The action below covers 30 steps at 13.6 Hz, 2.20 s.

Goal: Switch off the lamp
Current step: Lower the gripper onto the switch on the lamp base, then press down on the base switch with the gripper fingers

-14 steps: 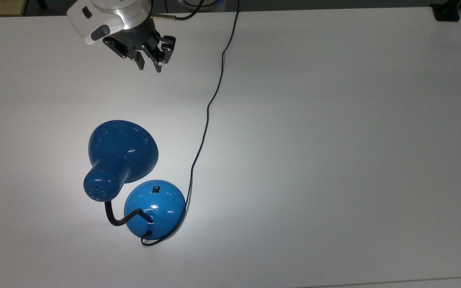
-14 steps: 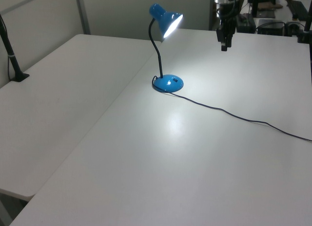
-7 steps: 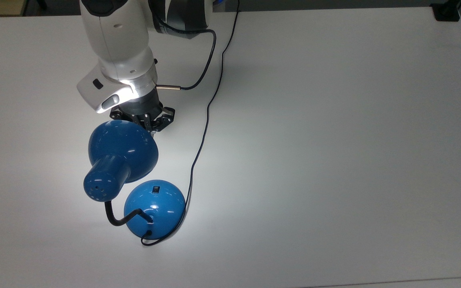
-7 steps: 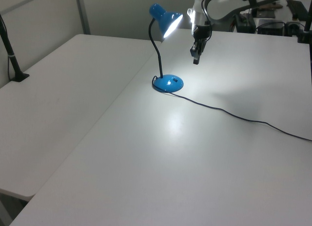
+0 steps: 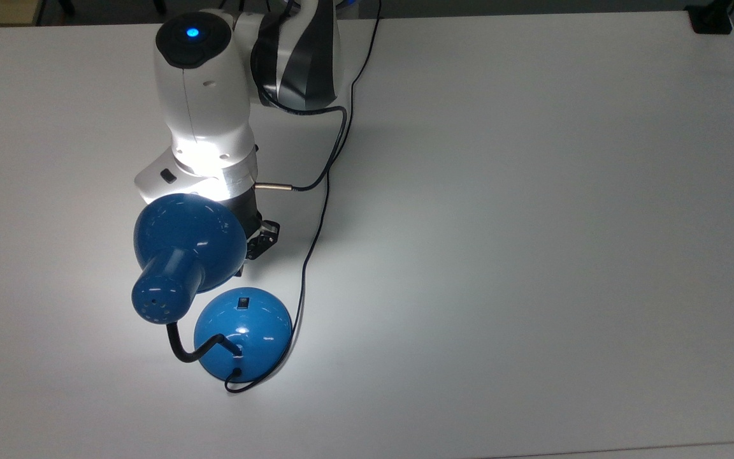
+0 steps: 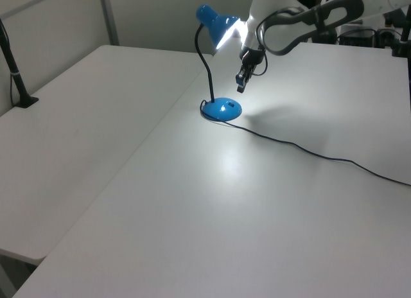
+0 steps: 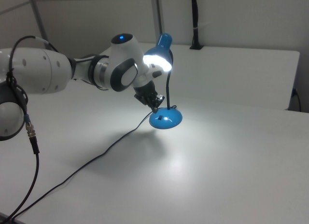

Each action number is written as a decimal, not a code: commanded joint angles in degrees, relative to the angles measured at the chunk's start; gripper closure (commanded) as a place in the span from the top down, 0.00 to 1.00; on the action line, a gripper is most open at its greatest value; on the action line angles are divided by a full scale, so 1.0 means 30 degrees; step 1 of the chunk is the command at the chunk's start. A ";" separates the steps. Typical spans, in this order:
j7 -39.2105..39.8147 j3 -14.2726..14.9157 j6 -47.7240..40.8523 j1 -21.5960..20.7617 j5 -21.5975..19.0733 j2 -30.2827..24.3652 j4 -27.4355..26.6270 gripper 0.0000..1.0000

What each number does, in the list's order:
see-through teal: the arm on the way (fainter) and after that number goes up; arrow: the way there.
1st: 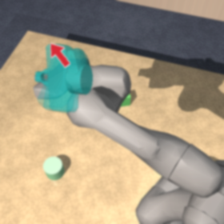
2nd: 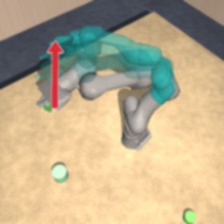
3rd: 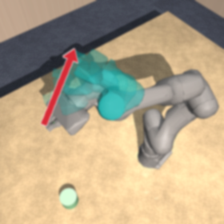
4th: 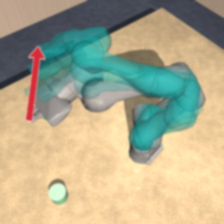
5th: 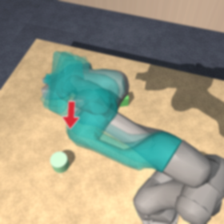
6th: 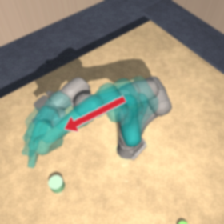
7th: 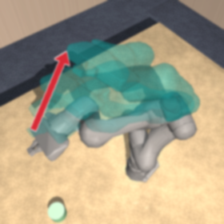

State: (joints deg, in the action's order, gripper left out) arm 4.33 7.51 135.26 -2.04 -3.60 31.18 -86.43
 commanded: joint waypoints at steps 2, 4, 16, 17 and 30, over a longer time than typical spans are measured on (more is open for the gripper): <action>0.0518 0.0133 0.1406 0.0033 -0.0205 0.0886 0.0451 0.00; 0.1188 0.0133 0.1409 0.0063 -0.0263 0.0857 0.0364 0.00; 0.2071 0.0220 0.1438 -0.0025 -0.0469 0.0886 -0.0194 0.00; 0.2071 0.0220 0.1438 -0.0025 -0.0498 0.1060 -0.0194 0.00; 0.1807 0.0191 0.2493 -0.0230 -0.0527 0.1561 -0.0047 0.00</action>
State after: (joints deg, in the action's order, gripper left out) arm 8.67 7.64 141.31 -1.93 -3.65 36.77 -86.21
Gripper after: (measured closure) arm 0.991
